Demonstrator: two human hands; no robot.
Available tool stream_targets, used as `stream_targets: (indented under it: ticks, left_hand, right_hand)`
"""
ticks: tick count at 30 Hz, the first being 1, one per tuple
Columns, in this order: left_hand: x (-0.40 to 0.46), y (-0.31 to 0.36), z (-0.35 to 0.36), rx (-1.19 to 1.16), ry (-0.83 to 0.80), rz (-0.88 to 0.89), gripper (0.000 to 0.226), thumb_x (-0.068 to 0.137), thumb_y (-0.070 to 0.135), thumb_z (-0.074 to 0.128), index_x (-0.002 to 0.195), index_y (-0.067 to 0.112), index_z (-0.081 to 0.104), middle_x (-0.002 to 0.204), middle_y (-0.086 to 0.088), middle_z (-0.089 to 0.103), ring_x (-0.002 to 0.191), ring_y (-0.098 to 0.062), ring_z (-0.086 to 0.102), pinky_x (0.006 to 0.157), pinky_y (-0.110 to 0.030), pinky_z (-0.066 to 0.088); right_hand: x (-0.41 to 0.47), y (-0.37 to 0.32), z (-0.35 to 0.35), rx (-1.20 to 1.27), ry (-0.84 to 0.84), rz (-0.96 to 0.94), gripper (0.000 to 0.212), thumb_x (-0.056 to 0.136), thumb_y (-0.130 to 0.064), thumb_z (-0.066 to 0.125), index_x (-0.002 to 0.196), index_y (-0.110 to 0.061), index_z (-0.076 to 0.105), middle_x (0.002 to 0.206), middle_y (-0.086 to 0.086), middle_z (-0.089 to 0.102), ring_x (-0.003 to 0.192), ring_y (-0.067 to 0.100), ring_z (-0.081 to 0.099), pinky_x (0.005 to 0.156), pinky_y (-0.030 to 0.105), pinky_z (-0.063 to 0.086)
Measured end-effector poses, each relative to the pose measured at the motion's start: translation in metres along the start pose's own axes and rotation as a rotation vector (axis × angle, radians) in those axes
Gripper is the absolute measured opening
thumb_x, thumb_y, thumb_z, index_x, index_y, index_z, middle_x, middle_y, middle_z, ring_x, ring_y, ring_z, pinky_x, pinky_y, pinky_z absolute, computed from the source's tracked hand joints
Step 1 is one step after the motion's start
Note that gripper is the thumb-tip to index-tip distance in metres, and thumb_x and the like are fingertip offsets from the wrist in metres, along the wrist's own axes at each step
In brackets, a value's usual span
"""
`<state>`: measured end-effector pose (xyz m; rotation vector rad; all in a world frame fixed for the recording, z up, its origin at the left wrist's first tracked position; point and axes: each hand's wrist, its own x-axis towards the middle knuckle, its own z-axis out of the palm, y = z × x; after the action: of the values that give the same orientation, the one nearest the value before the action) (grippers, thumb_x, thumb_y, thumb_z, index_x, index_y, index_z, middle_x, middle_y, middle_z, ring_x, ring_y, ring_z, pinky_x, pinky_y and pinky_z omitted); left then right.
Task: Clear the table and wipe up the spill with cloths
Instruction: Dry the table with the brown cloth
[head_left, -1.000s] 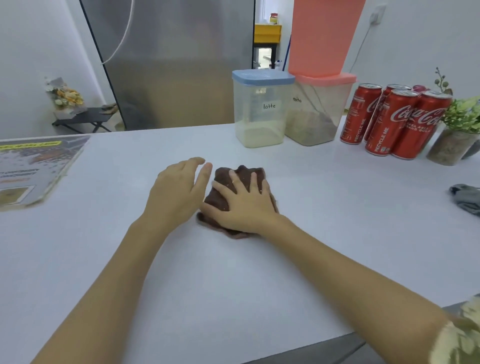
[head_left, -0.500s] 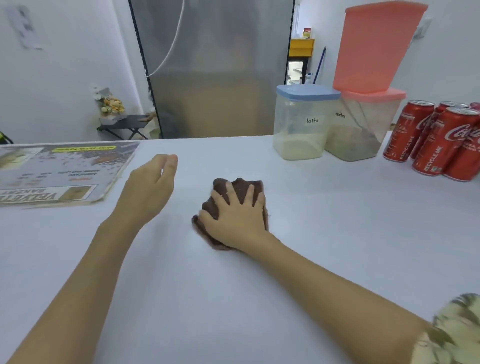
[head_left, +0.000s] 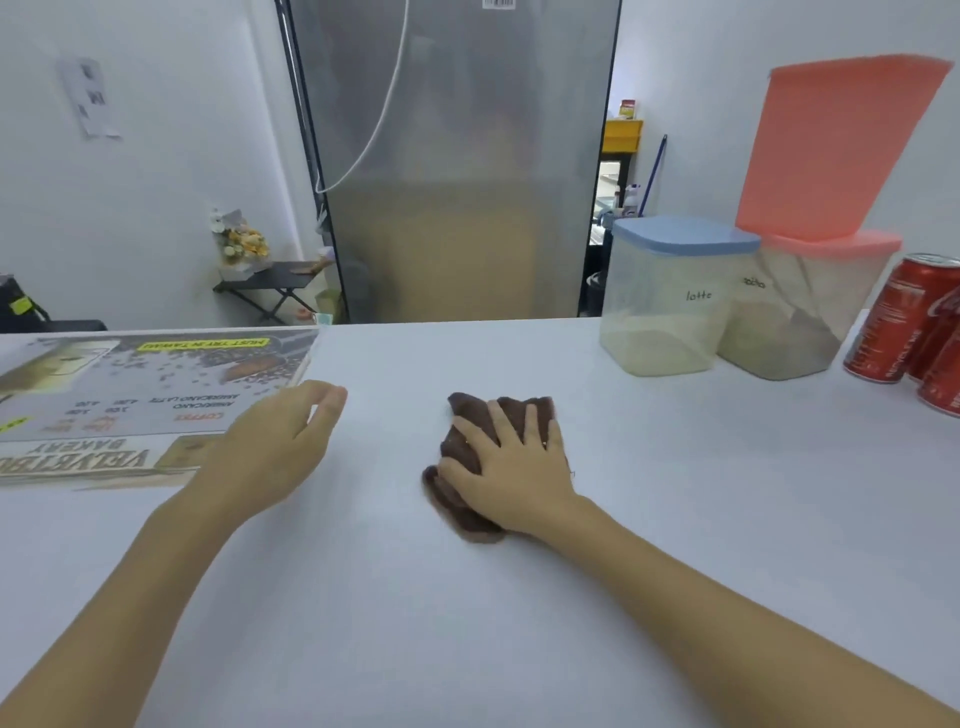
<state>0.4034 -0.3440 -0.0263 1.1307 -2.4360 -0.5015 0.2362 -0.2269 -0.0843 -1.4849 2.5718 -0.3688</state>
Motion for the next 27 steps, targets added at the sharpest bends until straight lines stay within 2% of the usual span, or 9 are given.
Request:
stream_targets:
  ticks: [2, 4, 7, 9, 13, 18, 20, 23, 27]
  left_hand:
    - [0.010, -0.013, -0.006, -0.005, -0.002, -0.063, 0.043, 0.100, 0.042, 0.026, 0.129, 0.020, 0.050, 0.129, -0.004, 0.054, 0.109, -0.025, 0.049, 0.086, -0.034, 0.036]
    - [0.022, -0.026, -0.011, -0.034, 0.020, -0.110, 0.042, 0.100, 0.042, 0.027, 0.124, 0.018, 0.052, 0.125, -0.008, 0.056, 0.100, -0.025, 0.049, 0.087, -0.036, 0.040]
    - [0.039, -0.042, -0.013, -0.009, 0.012, -0.149, 0.046, 0.101, 0.039, 0.026, 0.135, 0.015, 0.046, 0.136, -0.012, 0.050, 0.121, -0.029, 0.045, 0.096, -0.036, 0.034]
    - [0.046, -0.050, -0.011, -0.013, -0.009, -0.172, 0.048, 0.101, 0.039, 0.025, 0.139, 0.014, 0.041, 0.140, -0.012, 0.046, 0.127, -0.030, 0.042, 0.100, -0.036, 0.032]
    - [0.059, -0.067, -0.010, 0.007, -0.060, -0.222, 0.047, 0.102, 0.040, 0.021, 0.139, 0.015, 0.037, 0.136, -0.015, 0.050, 0.121, -0.032, 0.046, 0.092, -0.035, 0.034]
    - [0.073, -0.085, -0.018, 0.050, -0.152, -0.268, 0.051, 0.100, 0.046, 0.019, 0.144, 0.020, 0.027, 0.138, -0.022, 0.046, 0.126, -0.036, 0.042, 0.098, -0.038, 0.034]
    - [0.076, -0.089, -0.019, 0.067, -0.145, -0.264, 0.051, 0.100, 0.045, 0.019, 0.145, 0.022, 0.025, 0.138, -0.021, 0.046, 0.126, -0.036, 0.042, 0.099, -0.039, 0.034]
    - [0.080, -0.089, -0.017, 0.135, -0.127, -0.263, 0.049, 0.101, 0.043, 0.018, 0.143, 0.020, 0.030, 0.136, -0.018, 0.049, 0.125, -0.035, 0.044, 0.097, -0.039, 0.035]
    - [0.085, -0.086, -0.012, 0.261, -0.141, -0.211, 0.051, 0.101, 0.045, 0.016, 0.135, 0.016, 0.040, 0.128, -0.013, 0.056, 0.117, -0.030, 0.050, 0.090, -0.036, 0.039]
  right_hand:
    - [0.023, -0.022, 0.006, -0.001, 0.009, 0.017, 0.064, 0.092, -0.060, 0.024, 0.150, -0.034, 0.013, 0.160, 0.002, -0.006, 0.143, 0.038, -0.015, 0.115, 0.051, -0.013]
    - [0.023, -0.052, 0.014, 0.001, 0.011, -0.092, 0.064, 0.093, -0.060, 0.025, 0.150, -0.033, 0.015, 0.160, 0.002, -0.006, 0.143, 0.040, -0.014, 0.115, 0.050, -0.013]
    - [-0.003, -0.087, 0.024, 0.016, -0.078, -0.390, 0.058, 0.093, -0.061, 0.030, 0.146, -0.042, 0.018, 0.160, -0.007, -0.005, 0.144, 0.035, -0.014, 0.115, 0.046, -0.014]
    - [-0.006, -0.090, 0.027, 0.025, -0.093, -0.472, 0.057, 0.092, -0.062, 0.032, 0.145, -0.046, 0.019, 0.159, -0.012, -0.003, 0.145, 0.030, -0.013, 0.116, 0.044, -0.013]
    - [0.031, -0.100, 0.032, 0.034, -0.069, -0.395, 0.057, 0.090, -0.063, 0.032, 0.144, -0.048, 0.019, 0.159, -0.013, 0.001, 0.146, 0.026, -0.009, 0.117, 0.043, -0.010]
    - [0.100, -0.139, 0.039, 0.046, -0.029, -0.241, 0.055, 0.092, -0.058, 0.027, 0.145, -0.043, 0.023, 0.160, -0.006, 0.005, 0.145, 0.034, -0.006, 0.116, 0.049, -0.009]
    - [0.107, -0.146, 0.044, 0.026, -0.011, -0.241, 0.054, 0.094, -0.054, 0.025, 0.146, -0.039, 0.023, 0.160, -0.004, 0.004, 0.144, 0.036, -0.007, 0.116, 0.049, -0.008]
    - [0.104, -0.137, 0.046, 0.027, -0.027, -0.303, 0.052, 0.094, -0.054, 0.027, 0.145, -0.042, 0.024, 0.159, -0.007, 0.005, 0.146, 0.030, -0.003, 0.117, 0.046, -0.004]
    - [0.126, -0.130, 0.040, 0.049, -0.002, -0.199, 0.051, 0.094, -0.049, 0.026, 0.144, -0.040, 0.027, 0.159, -0.007, 0.009, 0.145, 0.028, 0.001, 0.117, 0.045, -0.002]
